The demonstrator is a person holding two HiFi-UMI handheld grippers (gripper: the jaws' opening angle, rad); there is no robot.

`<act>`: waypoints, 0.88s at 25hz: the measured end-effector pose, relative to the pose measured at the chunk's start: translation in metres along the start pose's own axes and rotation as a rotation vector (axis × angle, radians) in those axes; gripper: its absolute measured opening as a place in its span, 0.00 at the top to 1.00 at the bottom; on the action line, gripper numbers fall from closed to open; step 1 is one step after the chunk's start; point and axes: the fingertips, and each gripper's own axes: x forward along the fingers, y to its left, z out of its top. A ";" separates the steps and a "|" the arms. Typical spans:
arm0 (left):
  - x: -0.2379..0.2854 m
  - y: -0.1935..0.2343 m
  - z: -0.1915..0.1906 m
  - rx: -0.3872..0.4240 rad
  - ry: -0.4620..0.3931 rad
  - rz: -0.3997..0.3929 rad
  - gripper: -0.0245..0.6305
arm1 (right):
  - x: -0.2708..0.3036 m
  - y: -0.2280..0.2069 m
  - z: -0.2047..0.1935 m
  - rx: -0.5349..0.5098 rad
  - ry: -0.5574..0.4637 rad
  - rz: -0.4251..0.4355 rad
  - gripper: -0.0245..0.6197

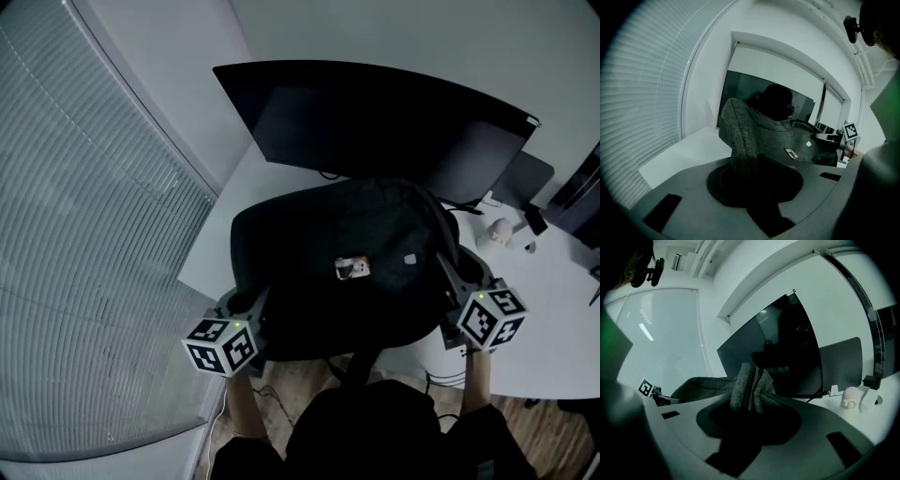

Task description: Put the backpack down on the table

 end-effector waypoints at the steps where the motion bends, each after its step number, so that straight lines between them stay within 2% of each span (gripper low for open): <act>1: 0.004 0.002 0.000 0.001 0.011 -0.010 0.84 | 0.000 -0.002 -0.002 0.006 0.004 -0.010 0.76; 12: 0.065 0.020 -0.013 -0.018 0.132 -0.111 0.84 | 0.016 -0.027 -0.032 0.060 0.059 -0.129 0.76; 22: 0.105 0.031 -0.033 -0.028 0.206 -0.153 0.84 | 0.029 -0.047 -0.062 0.099 0.097 -0.193 0.76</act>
